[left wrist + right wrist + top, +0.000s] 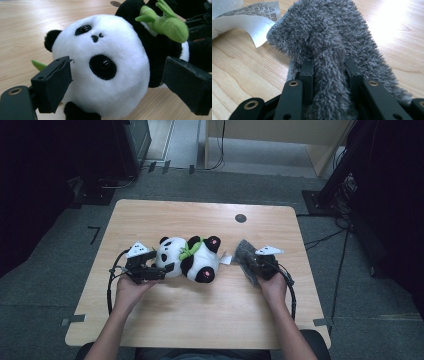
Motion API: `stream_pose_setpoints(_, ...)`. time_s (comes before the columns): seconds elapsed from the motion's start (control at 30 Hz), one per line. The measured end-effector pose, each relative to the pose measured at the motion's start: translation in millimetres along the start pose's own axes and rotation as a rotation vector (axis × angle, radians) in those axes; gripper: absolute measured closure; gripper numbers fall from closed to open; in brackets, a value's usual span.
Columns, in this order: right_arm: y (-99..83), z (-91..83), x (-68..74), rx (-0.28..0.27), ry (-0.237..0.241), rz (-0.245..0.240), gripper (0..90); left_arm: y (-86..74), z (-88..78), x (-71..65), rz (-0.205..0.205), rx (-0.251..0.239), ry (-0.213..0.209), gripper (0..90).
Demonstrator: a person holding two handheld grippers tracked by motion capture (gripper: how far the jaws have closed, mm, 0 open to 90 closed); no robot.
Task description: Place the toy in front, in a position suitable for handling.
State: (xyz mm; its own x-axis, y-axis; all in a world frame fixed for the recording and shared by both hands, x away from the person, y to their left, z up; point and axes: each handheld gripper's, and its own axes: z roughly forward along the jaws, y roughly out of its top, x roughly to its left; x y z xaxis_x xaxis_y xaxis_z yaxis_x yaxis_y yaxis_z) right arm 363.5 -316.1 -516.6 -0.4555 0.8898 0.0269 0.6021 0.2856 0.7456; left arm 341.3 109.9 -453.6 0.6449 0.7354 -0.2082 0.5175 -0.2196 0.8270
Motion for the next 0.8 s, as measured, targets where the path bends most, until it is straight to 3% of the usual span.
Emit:
stream_pose_setpoints(0.07,-0.2,0.0,-0.2,0.0,0.003,-0.011,66.4,-1.3,4.5,0.3,0.004,0.019,-0.007,0.0)
stream_pose_setpoints(0.13,-0.1,0.0,-0.5,0.0,0.005,-0.008,66.4,-1.9,8.7,-0.4,0.01,0.021,0.013,0.0)
stream_pose_setpoints(0.2,-0.3,0.0,-0.8,-0.003,0.007,0.002,66.4,-1.9,12.0,0.6,-0.001,0.005,0.027,0.0)
stream_pose_setpoints(0.23,-0.4,-0.1,-0.6,-0.003,0.007,0.007,66.4,-2.0,16.4,3.5,-0.031,-0.008,0.036,0.0)
stream_pose_setpoints(0.33,-1.0,-0.1,-0.6,-0.008,0.009,0.01,64.6,-5.6,25.8,8.1,-0.05,0.021,0.038,0.0)
stream_pose_setpoints(0.5,-0.8,-0.1,-0.4,-0.005,0.024,-0.005,61.3,-9.4,31.7,6.7,-0.004,0.028,0.048,0.0)
stream_pose_setpoints(0.6,1.2,-1.2,-1.1,0.01,0.022,-0.013,69.2,-15.8,35.9,3.5,0.075,0.051,0.073,0.0)
stream_pose_setpoints(0.67,1.9,-1.9,-2.1,0.012,0.026,-0.008,72.1,-16.2,36.2,2.9,0.082,0.058,0.078,0.8)
stream_pose_setpoints(0.8,10.1,-10.9,-3.7,0.029,0.045,0.003,76.6,-28.9,32.7,3.4,0.057,-0.025,0.068,12.4)
